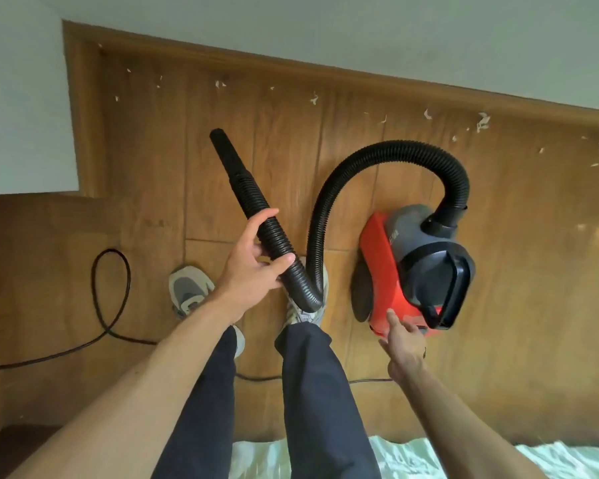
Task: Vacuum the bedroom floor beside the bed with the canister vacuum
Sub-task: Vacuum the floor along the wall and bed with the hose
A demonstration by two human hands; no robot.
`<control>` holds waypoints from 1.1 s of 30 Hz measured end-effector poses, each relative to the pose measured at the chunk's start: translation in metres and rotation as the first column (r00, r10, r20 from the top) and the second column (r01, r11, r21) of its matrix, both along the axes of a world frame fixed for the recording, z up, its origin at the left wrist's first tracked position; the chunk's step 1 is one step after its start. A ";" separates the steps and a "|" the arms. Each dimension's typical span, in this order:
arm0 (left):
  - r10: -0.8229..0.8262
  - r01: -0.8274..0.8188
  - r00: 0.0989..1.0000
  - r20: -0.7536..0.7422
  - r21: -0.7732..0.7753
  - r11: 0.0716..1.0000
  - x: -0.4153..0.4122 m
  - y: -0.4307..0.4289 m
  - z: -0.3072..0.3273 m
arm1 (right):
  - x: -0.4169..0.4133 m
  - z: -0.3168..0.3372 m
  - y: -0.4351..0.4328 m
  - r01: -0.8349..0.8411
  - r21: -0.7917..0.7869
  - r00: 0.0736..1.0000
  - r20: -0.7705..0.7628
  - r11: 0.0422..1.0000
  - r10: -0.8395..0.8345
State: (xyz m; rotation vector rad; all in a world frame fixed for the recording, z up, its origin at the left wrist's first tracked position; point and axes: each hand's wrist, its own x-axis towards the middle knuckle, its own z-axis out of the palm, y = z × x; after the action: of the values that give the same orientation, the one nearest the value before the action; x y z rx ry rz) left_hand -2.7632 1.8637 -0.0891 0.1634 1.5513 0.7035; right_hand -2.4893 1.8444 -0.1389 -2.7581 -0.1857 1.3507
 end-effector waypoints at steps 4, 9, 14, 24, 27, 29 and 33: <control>-0.012 0.012 1.000 -0.002 -0.013 1.000 0.012 0.002 -0.003 | 0.010 -0.015 0.002 0.049 0.035 0.998 0.042 0.998 -0.051; -0.032 0.032 0.999 -0.006 -0.019 0.999 0.025 0.006 -0.004 | 0.018 -0.021 0.002 0.108 0.070 0.989 0.092 0.992 -0.114; -0.071 0.070 0.997 -0.007 -0.029 0.997 0.038 0.010 -0.004 | 0.024 -0.025 0.002 0.105 0.056 0.986 0.124 0.993 -0.111; -0.138 0.137 0.990 -0.004 -0.066 0.988 0.071 0.009 -0.008 | 0.024 -0.030 -0.003 0.095 0.071 0.981 0.163 0.993 -0.105; -0.155 0.155 0.988 0.001 -0.071 0.985 0.079 0.009 -0.010 | 0.031 -0.046 -0.011 0.063 0.030 0.968 0.243 0.998 -0.069; -0.168 0.167 0.986 -0.002 -0.073 0.983 0.083 0.009 -0.012 | 0.029 -0.047 -0.009 0.040 -0.006 0.963 0.266 0.999 -0.037; -0.187 0.185 0.982 -0.016 -0.078 0.980 0.091 0.011 -0.016 | 0.022 -0.038 -0.001 0.045 -0.004 0.963 0.266 0.999 -0.042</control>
State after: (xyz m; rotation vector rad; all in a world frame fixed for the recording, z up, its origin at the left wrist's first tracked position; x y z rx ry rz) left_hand -2.6727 1.8742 -0.1051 0.2569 1.5595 0.4956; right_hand -2.4676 1.8436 -0.1766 -2.9238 -0.1306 0.9684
